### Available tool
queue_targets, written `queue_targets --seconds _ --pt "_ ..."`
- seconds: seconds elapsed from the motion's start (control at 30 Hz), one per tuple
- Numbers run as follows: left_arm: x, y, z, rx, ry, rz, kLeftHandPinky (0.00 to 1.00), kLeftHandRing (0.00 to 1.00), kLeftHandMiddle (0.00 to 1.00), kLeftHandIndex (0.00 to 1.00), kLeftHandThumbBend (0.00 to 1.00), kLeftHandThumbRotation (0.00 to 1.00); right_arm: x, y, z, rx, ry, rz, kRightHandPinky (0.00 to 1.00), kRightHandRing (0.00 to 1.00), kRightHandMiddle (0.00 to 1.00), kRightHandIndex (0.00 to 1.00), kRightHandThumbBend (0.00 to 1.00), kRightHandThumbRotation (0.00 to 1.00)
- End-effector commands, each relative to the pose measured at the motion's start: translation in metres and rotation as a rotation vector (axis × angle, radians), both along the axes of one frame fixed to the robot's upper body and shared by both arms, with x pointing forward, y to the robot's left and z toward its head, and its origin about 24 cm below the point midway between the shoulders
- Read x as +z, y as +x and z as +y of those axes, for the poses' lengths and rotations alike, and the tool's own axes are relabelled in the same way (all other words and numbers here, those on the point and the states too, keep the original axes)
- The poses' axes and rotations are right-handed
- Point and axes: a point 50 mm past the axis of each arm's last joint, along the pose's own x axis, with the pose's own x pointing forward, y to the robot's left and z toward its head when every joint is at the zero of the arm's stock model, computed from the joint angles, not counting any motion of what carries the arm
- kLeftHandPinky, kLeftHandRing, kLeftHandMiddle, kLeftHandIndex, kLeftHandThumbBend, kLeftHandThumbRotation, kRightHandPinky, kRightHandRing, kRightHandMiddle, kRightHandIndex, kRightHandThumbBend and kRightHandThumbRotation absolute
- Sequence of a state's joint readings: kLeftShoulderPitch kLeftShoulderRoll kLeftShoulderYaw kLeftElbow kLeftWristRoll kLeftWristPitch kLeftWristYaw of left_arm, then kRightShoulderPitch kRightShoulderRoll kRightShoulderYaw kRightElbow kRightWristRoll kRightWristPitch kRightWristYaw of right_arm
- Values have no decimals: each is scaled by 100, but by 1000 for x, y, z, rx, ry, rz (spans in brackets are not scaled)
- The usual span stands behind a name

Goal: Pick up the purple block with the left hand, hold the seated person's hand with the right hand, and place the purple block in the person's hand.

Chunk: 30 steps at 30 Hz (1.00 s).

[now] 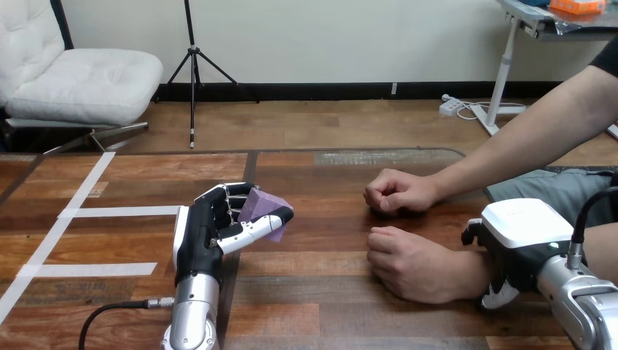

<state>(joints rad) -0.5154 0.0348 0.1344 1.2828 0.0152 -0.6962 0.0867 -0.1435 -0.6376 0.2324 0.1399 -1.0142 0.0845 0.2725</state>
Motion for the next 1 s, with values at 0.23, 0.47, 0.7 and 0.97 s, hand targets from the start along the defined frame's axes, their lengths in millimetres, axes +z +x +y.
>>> queue_targets --seconds 0.23,0.47,0.7,0.97 --pt "33 22 -1 -28 21 -146 37 43 48 50 83 0 -2 9 -6 -31 -7 16 48 57 62 65 77 4" --pt "33 23 -1 -27 15 -142 37 43 48 49 83 0 -3 10 -6 -51 4 52 49 59 64 66 76 3" --pt "33 23 0 -25 17 -139 37 43 48 49 83 0 -5 11 -5 -51 4 64 51 61 66 68 75 3" --pt "33 23 0 -25 18 -142 37 43 48 49 83 0 -7 11 -3 -57 18 81 51 61 66 68 75 3"
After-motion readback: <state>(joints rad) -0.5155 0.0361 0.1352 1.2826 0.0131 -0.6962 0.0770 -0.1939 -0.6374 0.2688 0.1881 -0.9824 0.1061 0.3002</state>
